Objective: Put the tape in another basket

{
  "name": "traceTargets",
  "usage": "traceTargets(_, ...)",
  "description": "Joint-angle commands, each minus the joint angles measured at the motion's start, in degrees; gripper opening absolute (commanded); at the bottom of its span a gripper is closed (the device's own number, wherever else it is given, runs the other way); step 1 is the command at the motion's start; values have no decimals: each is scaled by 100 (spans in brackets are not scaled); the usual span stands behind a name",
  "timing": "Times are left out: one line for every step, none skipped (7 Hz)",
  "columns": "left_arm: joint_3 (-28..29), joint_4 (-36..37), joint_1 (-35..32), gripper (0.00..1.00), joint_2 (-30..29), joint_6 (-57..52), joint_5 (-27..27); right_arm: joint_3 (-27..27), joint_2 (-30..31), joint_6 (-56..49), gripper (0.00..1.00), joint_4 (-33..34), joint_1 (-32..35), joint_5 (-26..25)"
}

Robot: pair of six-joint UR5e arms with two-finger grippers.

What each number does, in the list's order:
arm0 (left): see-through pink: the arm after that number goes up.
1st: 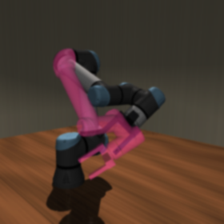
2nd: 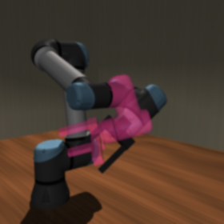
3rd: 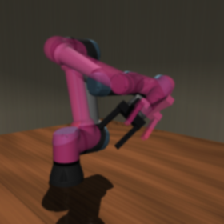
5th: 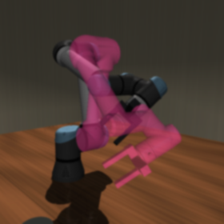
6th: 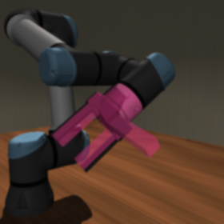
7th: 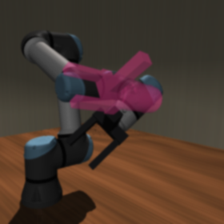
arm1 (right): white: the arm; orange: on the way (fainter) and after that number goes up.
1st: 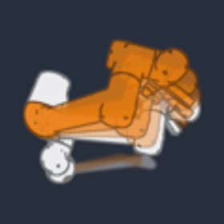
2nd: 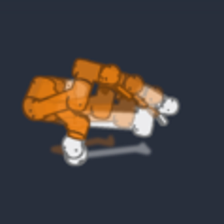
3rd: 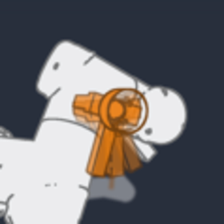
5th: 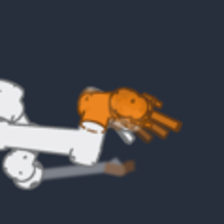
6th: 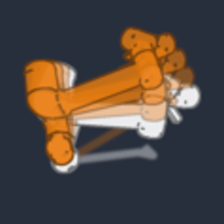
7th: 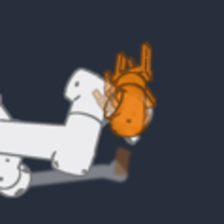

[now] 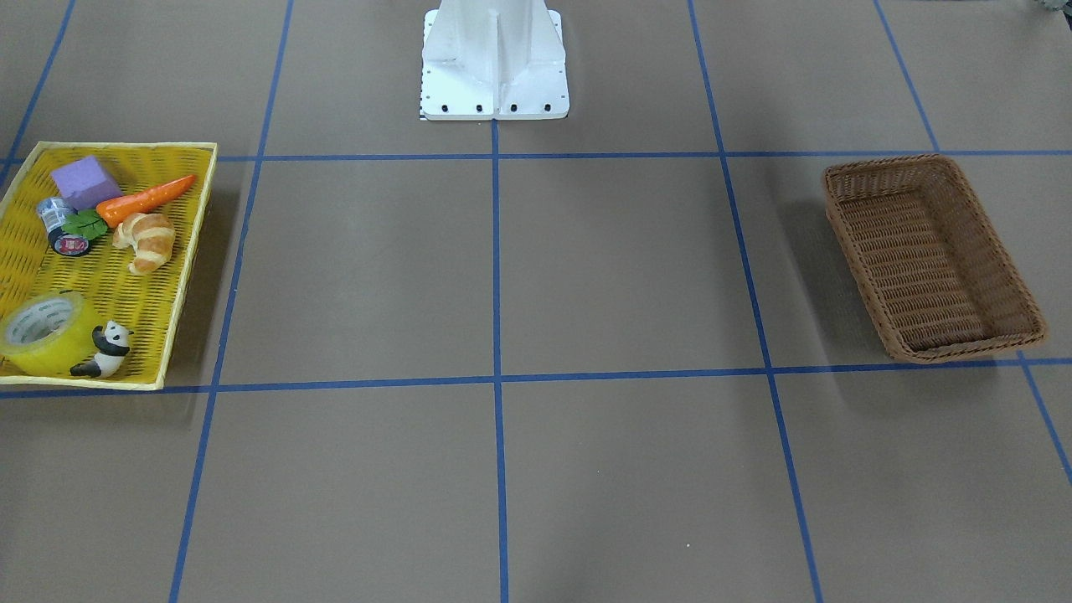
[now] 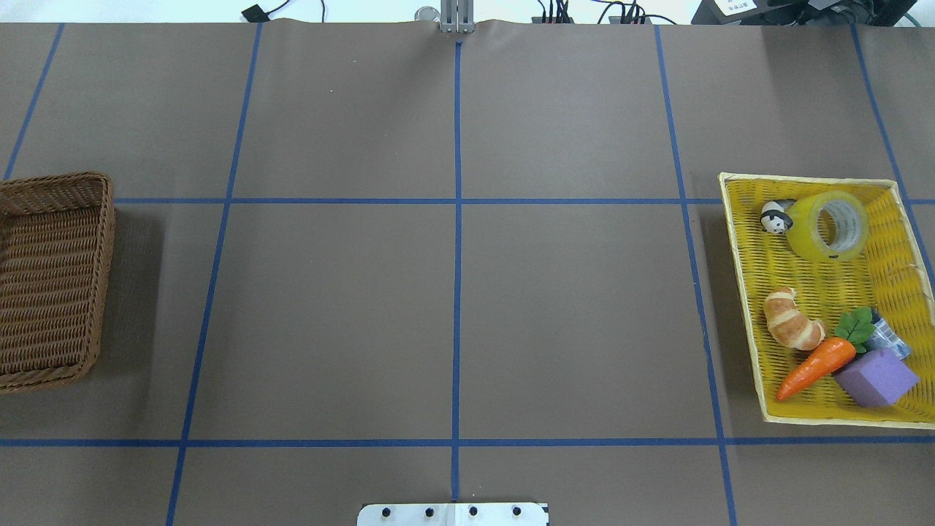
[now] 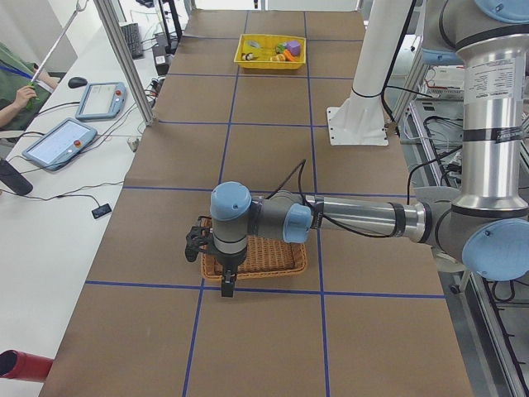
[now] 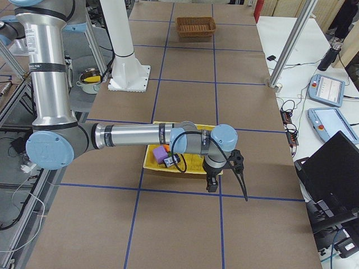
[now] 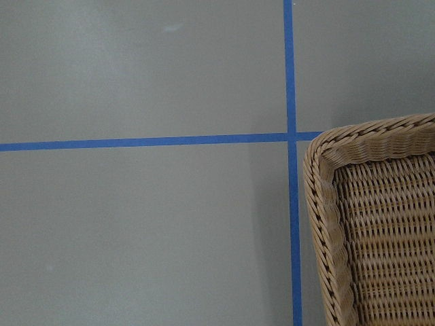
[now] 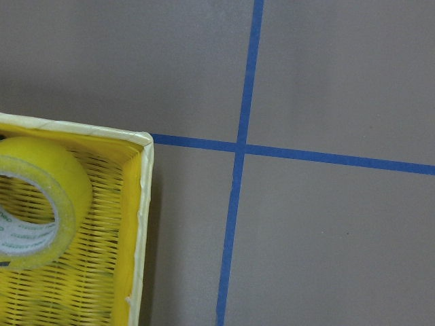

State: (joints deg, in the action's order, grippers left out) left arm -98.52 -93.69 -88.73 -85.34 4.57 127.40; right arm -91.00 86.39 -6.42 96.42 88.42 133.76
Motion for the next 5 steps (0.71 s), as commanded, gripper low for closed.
traceTargets(-1,0,5,98,0,0,4,3,-26,9,100,8,0,-8)
traceTargets(-1,-9,5,98,0,-9,30,3,-17,0,100,-1,0,1)
traceTargets(-1,-9,-4,98,9,-9,56,3,-17,0,100,-1,0,1)
traceTargets(-18,-18,5,98,9,-9,48,-14,-26,-9,100,-1,0,10)
traceTargets(-70,-18,-4,98,17,-9,48,-84,-43,-26,100,-1,0,1)
